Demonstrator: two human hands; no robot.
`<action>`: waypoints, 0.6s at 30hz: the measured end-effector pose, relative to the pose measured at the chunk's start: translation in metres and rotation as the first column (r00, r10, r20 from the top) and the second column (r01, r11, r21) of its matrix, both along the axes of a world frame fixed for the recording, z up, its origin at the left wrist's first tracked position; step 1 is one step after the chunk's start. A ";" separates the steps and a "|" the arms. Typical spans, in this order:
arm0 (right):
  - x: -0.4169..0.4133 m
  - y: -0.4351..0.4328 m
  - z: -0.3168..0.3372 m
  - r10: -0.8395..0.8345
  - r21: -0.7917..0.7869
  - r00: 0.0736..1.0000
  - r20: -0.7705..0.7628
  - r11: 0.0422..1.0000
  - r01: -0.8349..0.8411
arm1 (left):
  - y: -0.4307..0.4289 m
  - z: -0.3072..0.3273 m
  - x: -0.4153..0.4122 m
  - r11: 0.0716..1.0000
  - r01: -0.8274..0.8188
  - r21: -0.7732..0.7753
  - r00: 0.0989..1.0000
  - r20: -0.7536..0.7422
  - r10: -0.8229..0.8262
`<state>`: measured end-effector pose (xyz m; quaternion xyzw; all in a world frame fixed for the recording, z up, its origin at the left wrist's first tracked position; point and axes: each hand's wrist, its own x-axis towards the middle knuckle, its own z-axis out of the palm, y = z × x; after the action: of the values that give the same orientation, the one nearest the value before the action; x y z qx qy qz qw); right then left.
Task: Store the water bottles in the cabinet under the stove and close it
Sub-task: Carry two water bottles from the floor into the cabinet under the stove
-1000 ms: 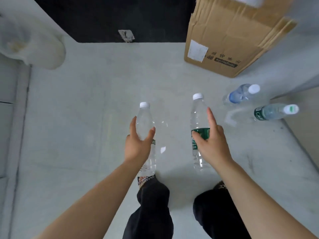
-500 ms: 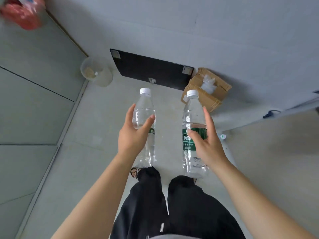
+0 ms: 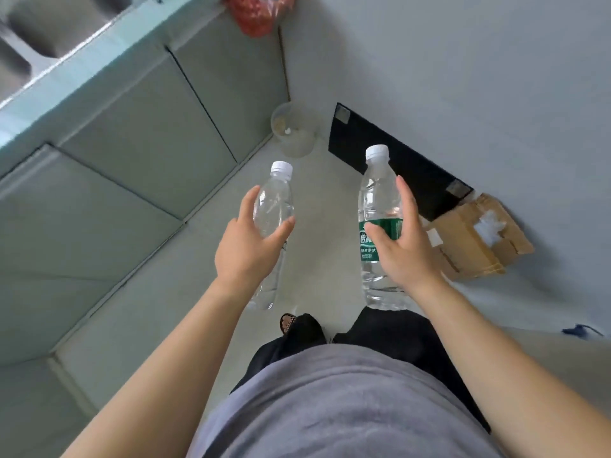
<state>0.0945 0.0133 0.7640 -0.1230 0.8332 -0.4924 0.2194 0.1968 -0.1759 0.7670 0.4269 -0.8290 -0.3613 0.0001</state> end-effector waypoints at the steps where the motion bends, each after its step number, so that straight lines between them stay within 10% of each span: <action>1: -0.002 -0.017 0.000 0.054 0.000 0.999 0.010 0.999 -0.054 | -0.010 -0.001 0.006 0.998 -0.057 0.005 0.998 0.001 0.057; 9: -0.018 -0.146 0.003 0.550 -0.011 0.835 0.000 0.835 -0.550 | -0.057 -0.001 0.057 0.816 -0.578 0.031 0.816 -0.016 0.578; 18: 0.001 -0.247 0.021 0.956 -0.037 0.290 -0.032 0.289 -0.957 | -0.026 0.014 0.099 0.280 -0.960 0.001 0.279 -0.096 0.956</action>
<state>0.0960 -0.2333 0.7846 -0.6014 0.5840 -0.2847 0.4649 0.2956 -0.2015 0.7811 0.8239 -0.4168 -0.2817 0.2610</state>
